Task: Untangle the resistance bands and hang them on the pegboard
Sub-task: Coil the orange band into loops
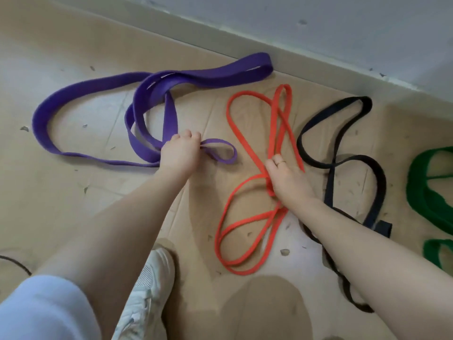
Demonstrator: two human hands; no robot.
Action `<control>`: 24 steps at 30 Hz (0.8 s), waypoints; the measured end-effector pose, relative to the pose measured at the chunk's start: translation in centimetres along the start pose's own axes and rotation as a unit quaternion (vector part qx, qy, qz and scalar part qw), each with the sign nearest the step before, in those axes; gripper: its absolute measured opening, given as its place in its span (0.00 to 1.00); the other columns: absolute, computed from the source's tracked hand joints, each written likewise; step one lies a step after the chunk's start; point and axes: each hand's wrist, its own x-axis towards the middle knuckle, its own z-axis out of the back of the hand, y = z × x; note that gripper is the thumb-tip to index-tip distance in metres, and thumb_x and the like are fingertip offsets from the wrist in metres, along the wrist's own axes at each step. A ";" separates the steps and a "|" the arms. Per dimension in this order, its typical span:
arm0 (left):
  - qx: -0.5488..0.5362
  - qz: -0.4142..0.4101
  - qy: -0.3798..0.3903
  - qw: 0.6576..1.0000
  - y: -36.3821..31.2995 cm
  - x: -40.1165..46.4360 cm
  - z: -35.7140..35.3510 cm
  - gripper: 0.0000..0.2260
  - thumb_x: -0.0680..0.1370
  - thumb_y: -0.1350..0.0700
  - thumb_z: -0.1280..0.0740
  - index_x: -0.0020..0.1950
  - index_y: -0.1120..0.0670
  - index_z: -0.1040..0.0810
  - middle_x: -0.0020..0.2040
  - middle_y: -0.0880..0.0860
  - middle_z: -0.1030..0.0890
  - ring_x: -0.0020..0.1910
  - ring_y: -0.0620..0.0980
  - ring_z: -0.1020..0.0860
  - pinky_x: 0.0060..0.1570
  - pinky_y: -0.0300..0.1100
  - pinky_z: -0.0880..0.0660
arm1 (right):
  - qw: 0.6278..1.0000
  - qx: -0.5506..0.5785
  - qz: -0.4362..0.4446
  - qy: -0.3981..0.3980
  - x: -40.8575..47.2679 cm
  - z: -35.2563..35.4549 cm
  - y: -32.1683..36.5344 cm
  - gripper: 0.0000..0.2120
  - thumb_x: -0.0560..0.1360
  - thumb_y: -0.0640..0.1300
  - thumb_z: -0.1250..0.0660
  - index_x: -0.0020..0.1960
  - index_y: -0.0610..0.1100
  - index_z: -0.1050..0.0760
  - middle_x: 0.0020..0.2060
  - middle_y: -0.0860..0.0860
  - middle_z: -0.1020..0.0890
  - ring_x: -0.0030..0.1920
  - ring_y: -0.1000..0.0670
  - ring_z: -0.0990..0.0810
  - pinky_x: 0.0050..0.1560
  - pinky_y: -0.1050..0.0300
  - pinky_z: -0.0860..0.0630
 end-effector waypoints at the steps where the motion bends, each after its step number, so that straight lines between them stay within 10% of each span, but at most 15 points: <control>1: -0.061 0.041 -0.018 0.997 -0.8 0.3 0.5 0.12 0.81 0.53 0.42 0.60 0.59 0.30 0.55 0.59 0.26 0.53 0.61 0.26 0.41 0.49 0.33 | 0.999 0.016 -0.023 -0.026 0.2 0.1 -0.3 0.12 0.77 0.33 0.47 0.59 0.39 0.33 0.58 0.40 0.30 0.50 0.37 0.24 0.45 0.46 0.32; 6: -0.271 0.136 -0.131 0.944 -3.0 2.5 3.4 0.11 0.79 0.51 0.40 0.57 0.57 0.28 0.52 0.57 0.22 0.51 0.59 0.24 0.45 0.51 0.26 | 0.978 0.197 -0.062 -0.032 0.8 0.1 -0.3 0.16 0.73 0.35 0.39 0.61 0.42 0.30 0.58 0.43 0.27 0.56 0.40 0.26 0.53 0.48 0.28; 10: -0.240 0.234 0.011 0.942 -2.4 2.2 1.1 0.34 0.77 0.52 0.35 0.75 0.61 0.50 0.68 0.62 0.33 0.66 0.62 0.32 0.63 0.55 0.32 | 0.978 0.208 0.007 0.002 -1.9 -0.4 -1.4 0.30 0.74 0.38 0.37 0.74 0.44 0.41 0.71 0.46 0.36 0.72 0.44 0.40 0.72 0.52 0.47; 14: -0.110 0.080 -0.081 0.987 -4.1 -1.2 -0.9 0.33 0.77 0.59 0.37 0.76 0.61 0.52 0.76 0.63 0.50 0.75 0.62 0.49 0.73 0.51 0.50 | 0.960 0.271 -0.055 -0.040 -5.9 -1.3 -4.2 0.23 0.76 0.38 0.39 0.71 0.41 0.36 0.70 0.44 0.35 0.70 0.43 0.36 0.71 0.51 0.41; 18: -0.102 -0.126 -0.017 0.987 -6.2 -4.8 -2.2 0.21 0.76 0.59 0.36 0.69 0.59 0.32 0.71 0.63 0.34 0.68 0.65 0.35 0.65 0.57 0.35 | 0.983 0.181 0.001 0.029 -9.7 -2.9 -5.5 0.24 0.78 0.40 0.43 0.73 0.45 0.39 0.73 0.49 0.39 0.72 0.46 0.40 0.71 0.51 0.41; 24: -0.127 0.045 0.126 0.983 -8.7 -7.0 -1.1 0.23 0.79 0.62 0.43 0.74 0.57 0.41 0.66 0.62 0.29 0.64 0.61 0.30 0.60 0.50 0.32 | 0.941 0.318 -0.106 0.055 -7.7 -1.8 -4.0 0.24 0.79 0.41 0.44 0.74 0.41 0.44 0.74 0.43 0.41 0.73 0.42 0.42 0.71 0.48 0.39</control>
